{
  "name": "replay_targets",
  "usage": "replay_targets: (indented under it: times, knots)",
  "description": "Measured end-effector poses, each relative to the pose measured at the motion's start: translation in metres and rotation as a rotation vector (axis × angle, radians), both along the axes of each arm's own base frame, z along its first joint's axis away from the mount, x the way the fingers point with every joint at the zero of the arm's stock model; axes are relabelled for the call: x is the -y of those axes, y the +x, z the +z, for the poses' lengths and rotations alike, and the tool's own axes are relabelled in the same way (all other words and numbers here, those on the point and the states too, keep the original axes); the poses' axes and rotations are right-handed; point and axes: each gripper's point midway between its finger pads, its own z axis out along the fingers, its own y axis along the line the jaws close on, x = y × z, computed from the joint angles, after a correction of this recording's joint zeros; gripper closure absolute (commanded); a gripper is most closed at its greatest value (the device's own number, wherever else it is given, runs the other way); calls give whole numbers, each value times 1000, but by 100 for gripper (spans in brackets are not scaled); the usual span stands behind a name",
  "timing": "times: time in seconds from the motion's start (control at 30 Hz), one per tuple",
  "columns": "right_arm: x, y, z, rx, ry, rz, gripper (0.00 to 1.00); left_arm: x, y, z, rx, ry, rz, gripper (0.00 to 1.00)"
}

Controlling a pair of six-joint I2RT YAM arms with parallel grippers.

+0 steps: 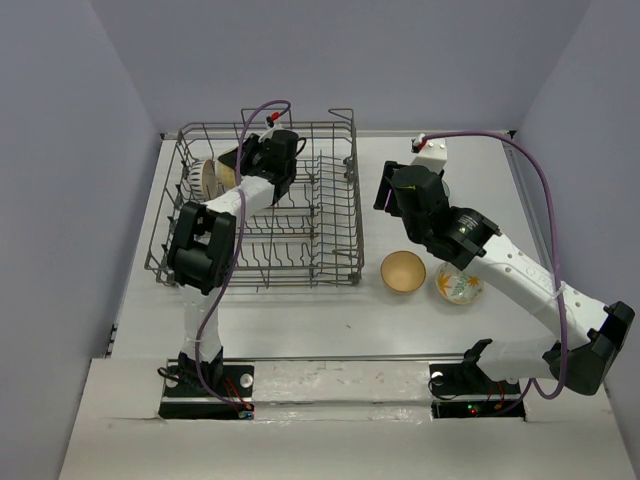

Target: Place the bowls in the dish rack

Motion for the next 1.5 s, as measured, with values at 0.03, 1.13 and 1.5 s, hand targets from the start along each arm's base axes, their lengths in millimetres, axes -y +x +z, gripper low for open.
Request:
replay_targets:
  times: [0.03,1.13,1.5]
  knots:
    - [0,0,0,0,0,0,32,0,0,0,-1,3,1,96]
    - [3,-2,5,12,8,-5,32,16,-3,-18,-52,48,-7,16]
    - [8,-3,10,25,11,-21,32,31,-12,6,-18,31,-41,16]
